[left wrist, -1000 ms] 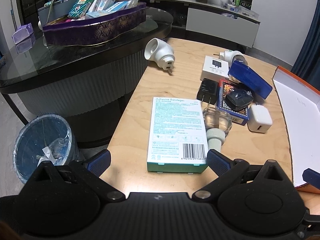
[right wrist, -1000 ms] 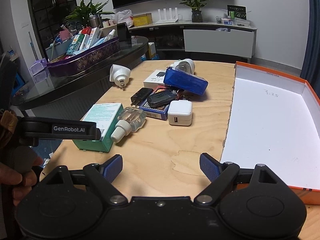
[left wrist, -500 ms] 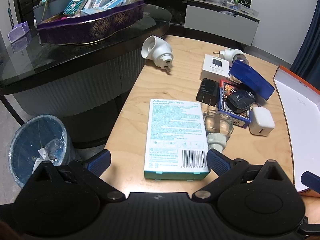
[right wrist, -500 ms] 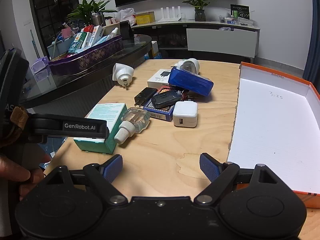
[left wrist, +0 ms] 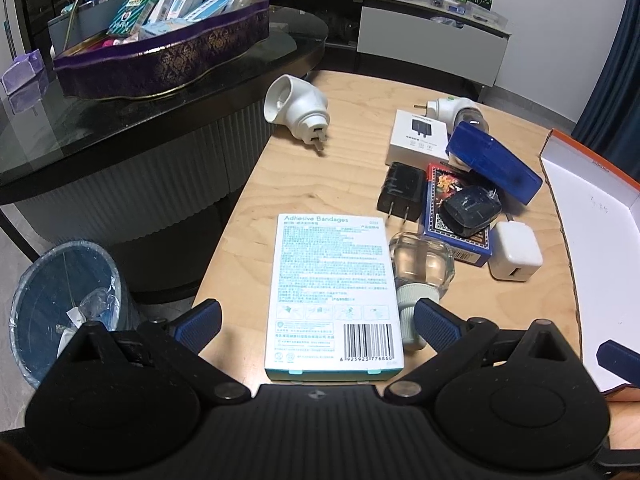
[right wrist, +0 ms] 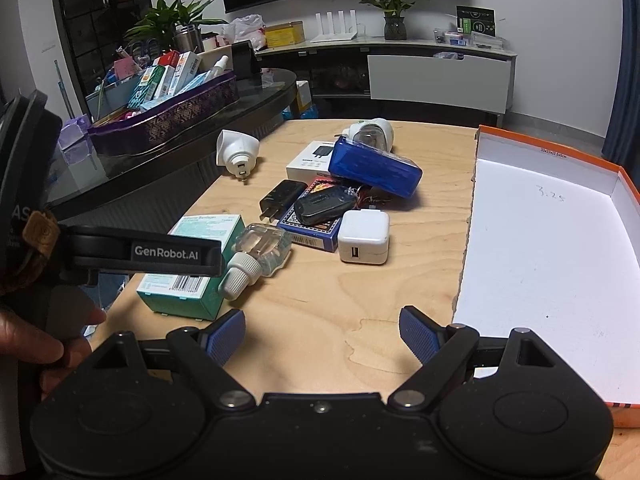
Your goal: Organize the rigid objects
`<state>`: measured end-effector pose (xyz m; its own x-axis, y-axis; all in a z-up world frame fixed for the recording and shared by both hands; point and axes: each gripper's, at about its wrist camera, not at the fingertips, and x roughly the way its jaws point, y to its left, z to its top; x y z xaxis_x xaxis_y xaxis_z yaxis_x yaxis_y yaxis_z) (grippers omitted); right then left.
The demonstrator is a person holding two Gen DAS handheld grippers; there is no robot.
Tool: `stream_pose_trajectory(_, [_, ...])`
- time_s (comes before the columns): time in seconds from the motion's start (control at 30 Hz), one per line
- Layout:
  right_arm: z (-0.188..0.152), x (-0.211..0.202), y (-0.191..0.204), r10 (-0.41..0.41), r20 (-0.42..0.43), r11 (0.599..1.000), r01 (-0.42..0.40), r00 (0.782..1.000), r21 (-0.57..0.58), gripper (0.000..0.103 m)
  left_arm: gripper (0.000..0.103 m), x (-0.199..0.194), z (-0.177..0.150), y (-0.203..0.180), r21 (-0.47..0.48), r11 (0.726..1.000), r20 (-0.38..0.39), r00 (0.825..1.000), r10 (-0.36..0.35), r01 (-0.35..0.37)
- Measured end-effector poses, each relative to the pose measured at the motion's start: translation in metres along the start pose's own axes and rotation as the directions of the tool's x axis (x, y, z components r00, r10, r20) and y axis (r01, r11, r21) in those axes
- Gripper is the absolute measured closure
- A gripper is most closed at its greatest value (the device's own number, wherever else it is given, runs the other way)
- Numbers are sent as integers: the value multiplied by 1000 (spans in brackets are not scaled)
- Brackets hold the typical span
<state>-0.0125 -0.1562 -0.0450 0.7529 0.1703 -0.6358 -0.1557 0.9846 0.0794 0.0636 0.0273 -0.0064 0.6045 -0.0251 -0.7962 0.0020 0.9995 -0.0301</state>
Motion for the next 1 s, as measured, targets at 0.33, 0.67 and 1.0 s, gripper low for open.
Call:
stream_pose_trajectory(0.33, [8,3,1,-13,-9,1000,13,1000,-2,4,0,10,3,2,13,1000,-18,1000,5,-5])
stream_pose_trajectory(0.67, [23,17,-10,-59,-28,998,60,998,22,4,8,31,6,7,34,999,-38,999,10,-8])
stream_pose_trajectory(1.0, [57,67,-26,-83,-106,996,86,991,16,4,31,26,5,9,57,997,31,998,-58,56])
